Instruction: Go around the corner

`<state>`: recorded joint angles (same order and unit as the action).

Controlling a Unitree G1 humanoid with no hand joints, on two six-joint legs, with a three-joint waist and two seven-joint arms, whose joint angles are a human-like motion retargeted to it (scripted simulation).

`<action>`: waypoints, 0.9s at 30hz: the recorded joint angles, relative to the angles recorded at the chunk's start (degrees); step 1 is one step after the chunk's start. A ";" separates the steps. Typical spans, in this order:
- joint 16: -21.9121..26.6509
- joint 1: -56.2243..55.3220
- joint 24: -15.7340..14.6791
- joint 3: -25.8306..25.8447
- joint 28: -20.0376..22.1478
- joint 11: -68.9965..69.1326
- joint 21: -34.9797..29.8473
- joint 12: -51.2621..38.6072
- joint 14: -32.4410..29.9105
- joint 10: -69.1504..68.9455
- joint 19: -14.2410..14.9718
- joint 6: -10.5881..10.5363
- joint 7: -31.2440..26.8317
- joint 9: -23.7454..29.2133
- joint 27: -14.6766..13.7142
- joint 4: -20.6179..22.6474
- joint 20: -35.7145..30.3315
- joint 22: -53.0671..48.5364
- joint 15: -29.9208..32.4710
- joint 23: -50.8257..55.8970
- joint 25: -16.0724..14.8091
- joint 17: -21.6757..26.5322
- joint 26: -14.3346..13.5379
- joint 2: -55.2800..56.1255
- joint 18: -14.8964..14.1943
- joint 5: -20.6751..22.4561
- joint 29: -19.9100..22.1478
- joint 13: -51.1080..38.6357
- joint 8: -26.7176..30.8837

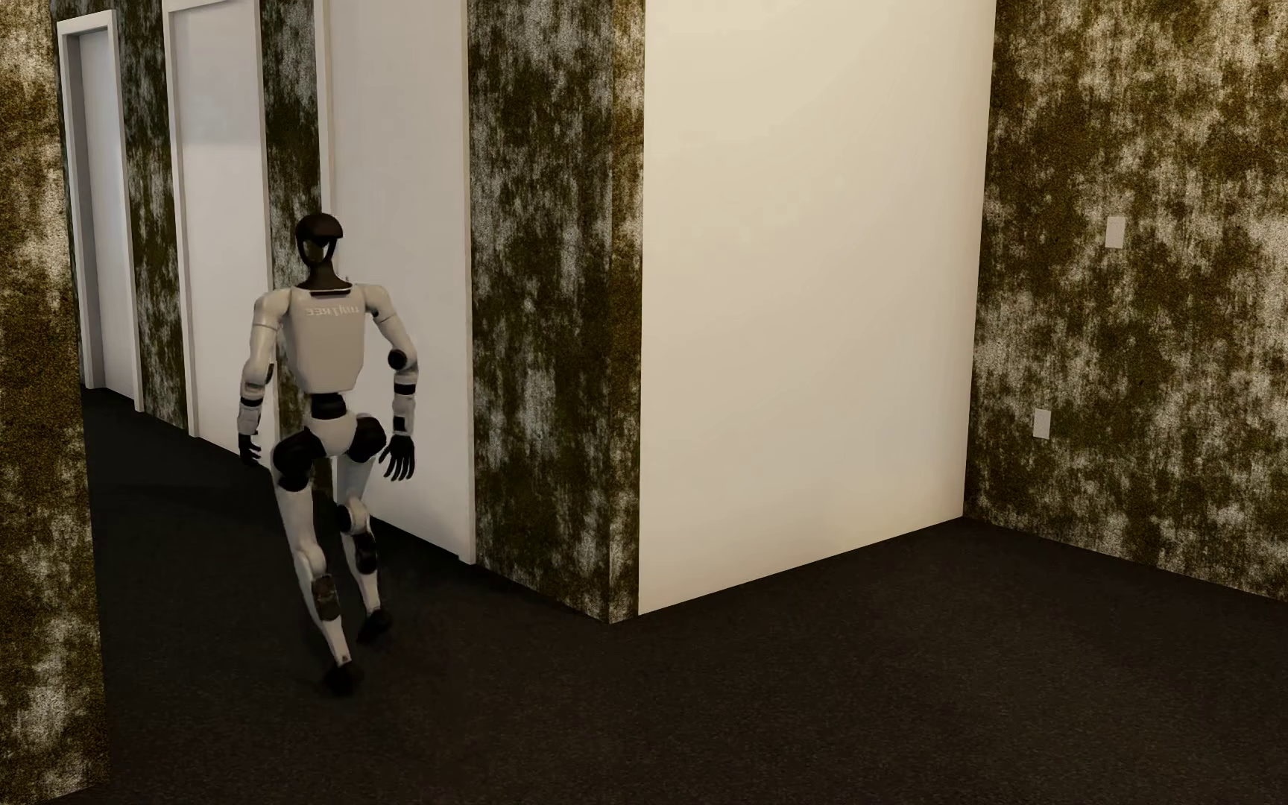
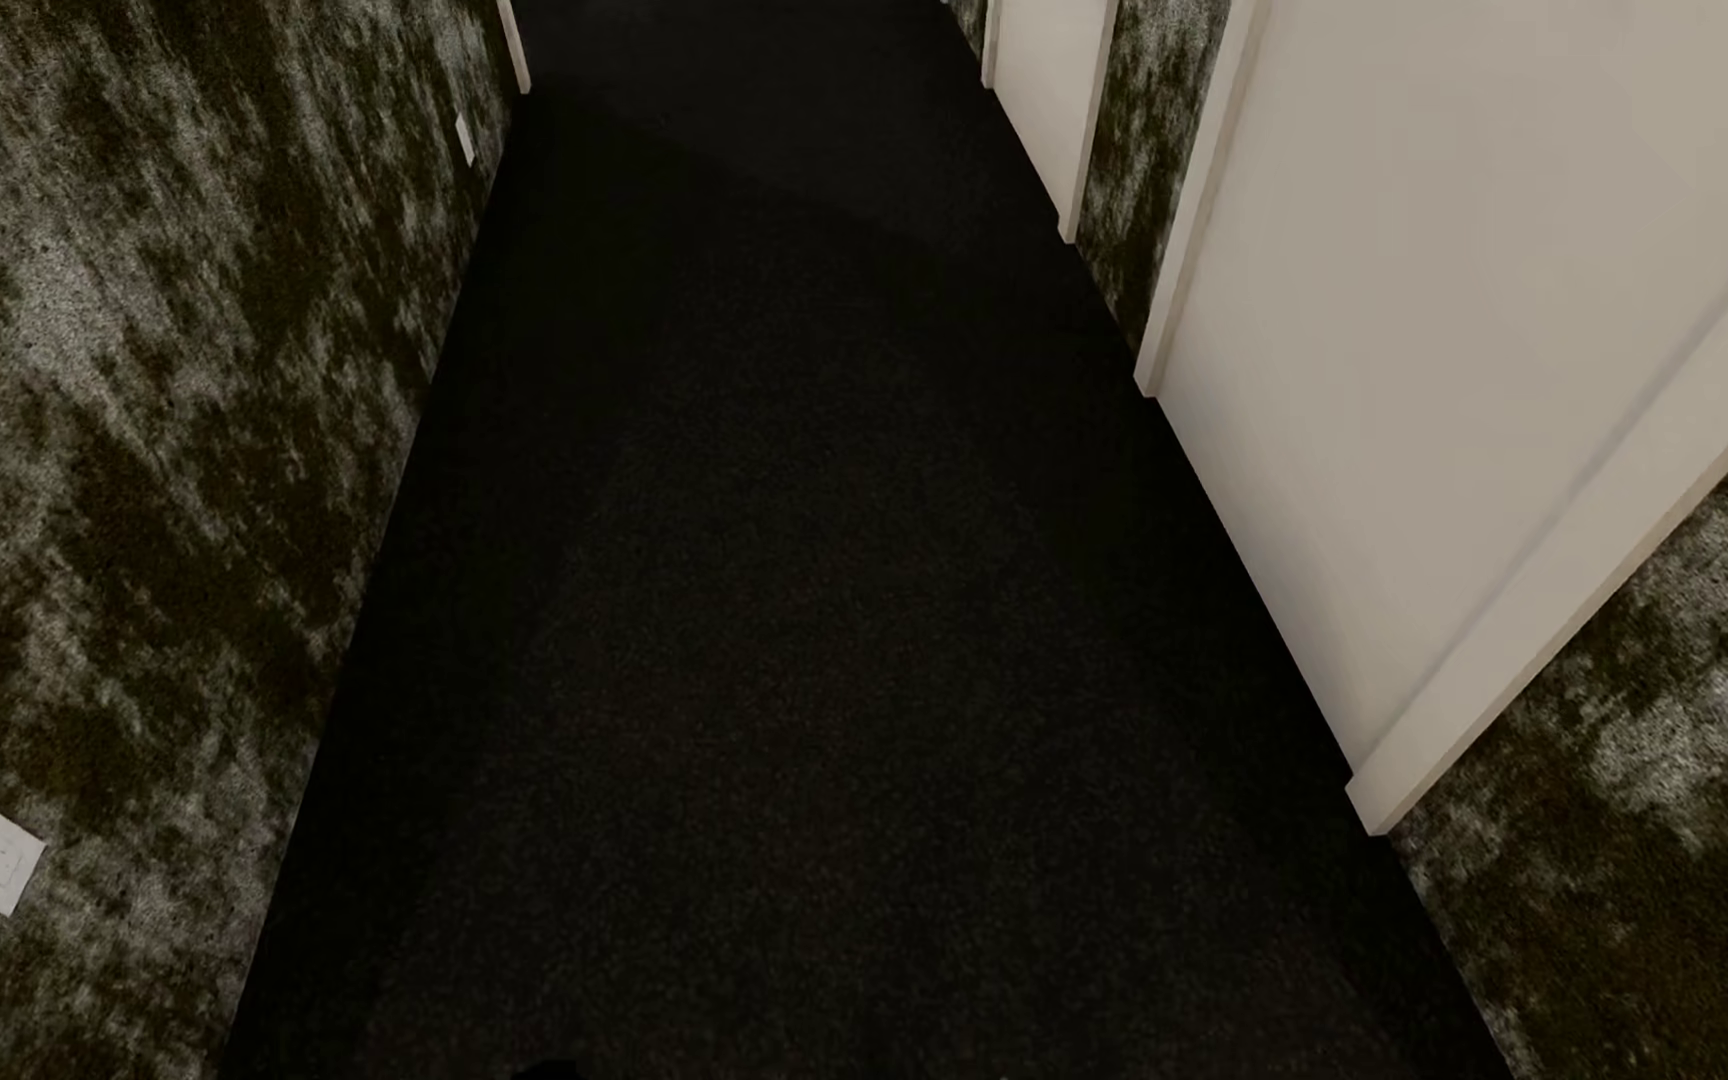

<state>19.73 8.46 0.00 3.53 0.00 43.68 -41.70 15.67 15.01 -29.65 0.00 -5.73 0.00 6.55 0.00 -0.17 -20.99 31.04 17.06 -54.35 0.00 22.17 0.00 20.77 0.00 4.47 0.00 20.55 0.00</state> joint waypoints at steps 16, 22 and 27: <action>0.34 -24.74 0.00 -16.73 0.00 -18.38 10.29 10.77 -6.71 -16.91 0.00 2.78 0.00 -0.93 0.00 -8.39 -7.62 25.81 -30.43 15.99 0.00 1.92 0.00 -32.71 0.00 3.94 0.00 -12.54 0.00; -0.13 -32.01 0.00 -22.78 0.00 -9.44 24.21 13.07 -21.57 -6.20 0.00 2.97 0.00 -5.08 0.00 -6.06 -4.82 28.92 -28.49 24.29 0.00 1.46 0.00 -40.05 0.00 -0.42 0.00 -16.26 0.00; -0.54 -17.57 0.00 -14.62 0.00 37.41 8.08 6.26 -4.07 -12.34 0.00 4.06 0.00 -1.34 0.00 0.92 -2.54 23.10 -10.62 6.53 0.00 -1.80 0.00 -21.07 0.00 -5.38 0.00 -11.91 0.00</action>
<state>19.19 -9.11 0.00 -11.09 0.00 81.10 -33.62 21.93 10.93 -41.99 0.00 -1.67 0.00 5.22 0.00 0.75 -23.53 54.14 6.44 -47.81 0.00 20.37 0.00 -0.29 0.00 -0.91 0.00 8.64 0.00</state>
